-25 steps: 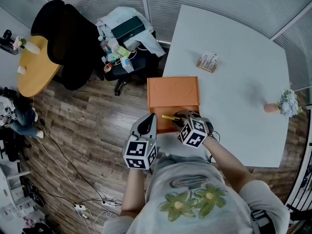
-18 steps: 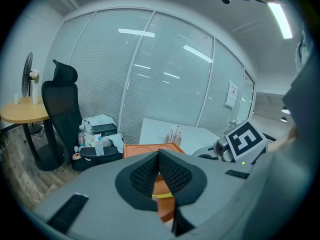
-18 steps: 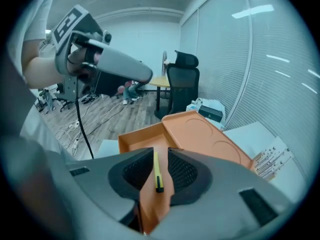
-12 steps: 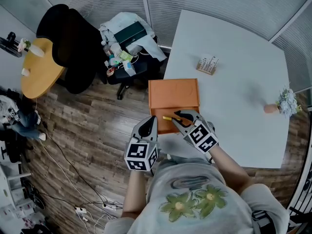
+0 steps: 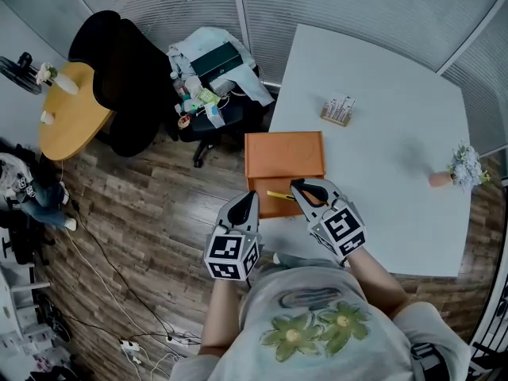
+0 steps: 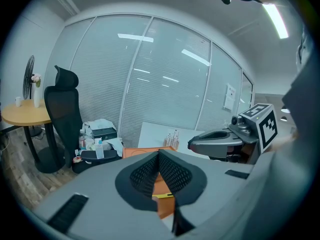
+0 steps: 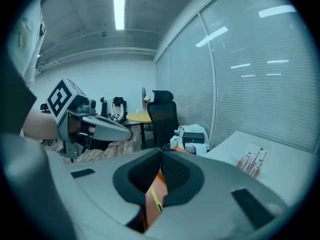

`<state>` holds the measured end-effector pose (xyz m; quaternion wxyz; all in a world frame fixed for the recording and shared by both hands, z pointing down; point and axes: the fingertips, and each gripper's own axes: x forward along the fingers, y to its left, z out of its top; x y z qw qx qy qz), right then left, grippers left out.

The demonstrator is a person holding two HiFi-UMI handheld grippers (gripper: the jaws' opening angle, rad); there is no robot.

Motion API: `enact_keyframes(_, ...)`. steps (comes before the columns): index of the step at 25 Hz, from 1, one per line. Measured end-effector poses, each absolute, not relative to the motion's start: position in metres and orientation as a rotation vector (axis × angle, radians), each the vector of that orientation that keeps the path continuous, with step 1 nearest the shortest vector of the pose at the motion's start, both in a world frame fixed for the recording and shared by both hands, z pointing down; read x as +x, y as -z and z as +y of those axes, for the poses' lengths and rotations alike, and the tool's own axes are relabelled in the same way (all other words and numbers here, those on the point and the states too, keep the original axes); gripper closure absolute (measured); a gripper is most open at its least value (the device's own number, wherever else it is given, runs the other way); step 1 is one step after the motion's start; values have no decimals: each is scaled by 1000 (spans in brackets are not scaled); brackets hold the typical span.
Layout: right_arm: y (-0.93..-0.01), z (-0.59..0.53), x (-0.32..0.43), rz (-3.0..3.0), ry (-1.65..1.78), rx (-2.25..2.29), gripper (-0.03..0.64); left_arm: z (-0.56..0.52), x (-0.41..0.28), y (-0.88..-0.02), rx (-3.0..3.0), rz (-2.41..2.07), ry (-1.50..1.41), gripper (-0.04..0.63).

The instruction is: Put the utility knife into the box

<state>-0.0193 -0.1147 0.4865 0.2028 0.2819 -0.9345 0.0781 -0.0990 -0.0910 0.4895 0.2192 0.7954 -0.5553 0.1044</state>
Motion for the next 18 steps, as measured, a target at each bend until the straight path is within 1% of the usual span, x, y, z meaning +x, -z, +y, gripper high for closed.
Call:
enact_keyframes(1,-484,-115,-18,-2612,-210,801,609,-90,-99,-489,2203,-1538,-287,594)
enact_keyframes(2,-481,-115,-16,-2614,-204,811,611,-90,-98,-488,2205,-1539,-285,594)
enact_keyframes(18,-463,-99,-13,-2649,-176,821,614,-84,-93,-473,2240,-1545,-270,594)
